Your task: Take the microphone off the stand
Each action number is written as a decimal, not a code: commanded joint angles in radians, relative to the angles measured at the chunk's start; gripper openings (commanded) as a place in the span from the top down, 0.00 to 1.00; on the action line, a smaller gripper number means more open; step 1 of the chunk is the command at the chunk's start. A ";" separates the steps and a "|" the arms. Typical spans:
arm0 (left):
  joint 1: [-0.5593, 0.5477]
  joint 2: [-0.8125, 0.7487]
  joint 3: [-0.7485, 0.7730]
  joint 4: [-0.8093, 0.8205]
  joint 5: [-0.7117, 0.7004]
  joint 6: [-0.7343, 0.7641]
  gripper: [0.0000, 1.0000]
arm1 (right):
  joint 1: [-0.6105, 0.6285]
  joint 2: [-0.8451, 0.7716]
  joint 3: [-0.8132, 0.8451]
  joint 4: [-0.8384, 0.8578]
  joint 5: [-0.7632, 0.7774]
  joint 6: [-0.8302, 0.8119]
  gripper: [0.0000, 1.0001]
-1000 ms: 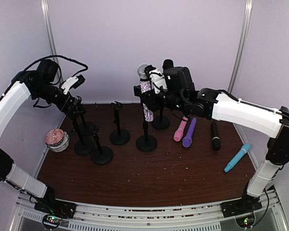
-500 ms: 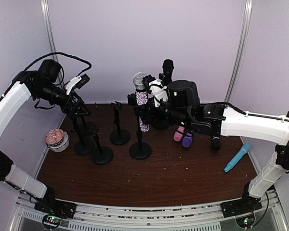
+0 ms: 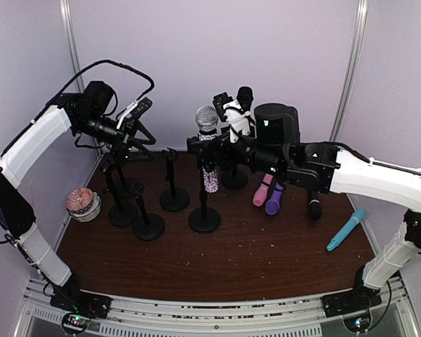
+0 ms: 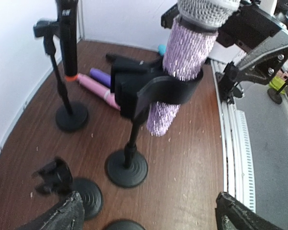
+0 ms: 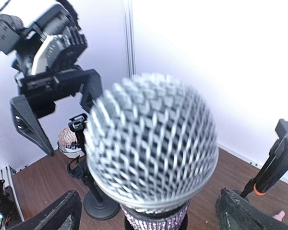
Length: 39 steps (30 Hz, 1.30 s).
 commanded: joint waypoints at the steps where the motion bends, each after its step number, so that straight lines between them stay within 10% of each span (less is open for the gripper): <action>1: -0.016 0.096 0.121 0.019 0.184 0.103 0.02 | 0.002 0.008 0.064 -0.019 0.000 0.010 0.00; 8: -0.049 0.253 0.275 0.020 0.273 0.156 0.02 | -0.034 0.024 0.091 -0.054 -0.085 0.039 0.38; 22: -0.146 0.399 0.417 0.022 0.347 0.280 0.02 | -0.141 0.010 0.106 -0.078 -0.530 -0.012 0.59; 39: -0.174 0.490 0.498 0.023 0.357 0.273 0.32 | -0.182 0.026 0.130 -0.140 -0.590 -0.046 0.56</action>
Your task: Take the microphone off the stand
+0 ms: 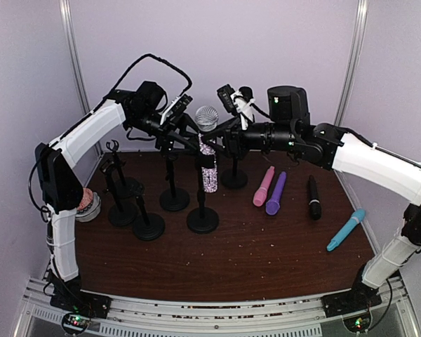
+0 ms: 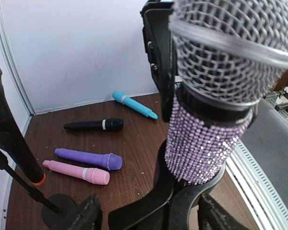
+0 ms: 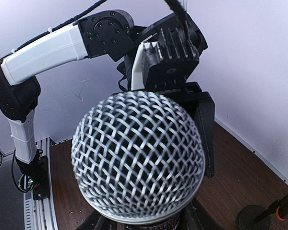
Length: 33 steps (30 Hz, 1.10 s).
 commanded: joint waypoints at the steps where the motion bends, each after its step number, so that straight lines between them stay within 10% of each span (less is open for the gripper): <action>1: -0.006 0.003 0.028 0.008 0.030 -0.001 0.35 | 0.004 0.003 0.030 -0.022 -0.051 0.009 0.55; 9: -0.005 -0.018 -0.012 0.007 0.006 -0.006 0.43 | 0.007 0.022 0.000 0.038 0.003 0.069 0.31; 22: -0.006 -0.056 -0.043 -0.116 -0.033 0.074 0.44 | 0.017 0.007 -0.015 0.047 0.112 0.019 0.63; 28: -0.006 -0.070 -0.061 -0.158 -0.065 0.128 0.26 | 0.018 0.036 0.035 -0.014 0.058 -0.003 0.69; 33: -0.005 -0.076 -0.050 -0.159 -0.064 0.135 0.31 | 0.018 0.042 0.048 -0.037 0.032 -0.019 0.71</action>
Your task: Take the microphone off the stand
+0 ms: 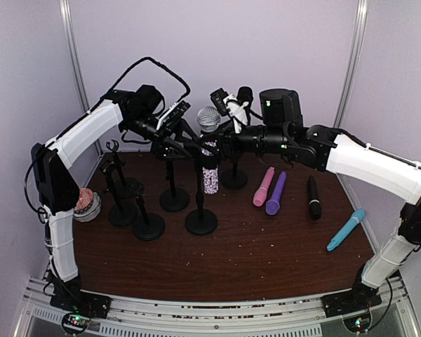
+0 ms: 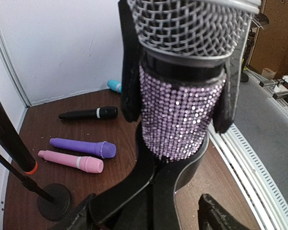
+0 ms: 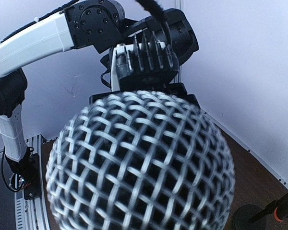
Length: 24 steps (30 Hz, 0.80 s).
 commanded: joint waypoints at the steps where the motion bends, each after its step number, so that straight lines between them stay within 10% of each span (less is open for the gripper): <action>1: -0.003 -0.039 0.000 -0.054 -0.015 0.029 0.33 | 0.003 0.008 0.036 -0.046 -0.034 0.000 0.71; 24: -0.004 -0.041 0.012 -0.054 -0.041 0.038 0.76 | 0.002 -0.042 0.181 -0.131 -0.067 -0.033 0.72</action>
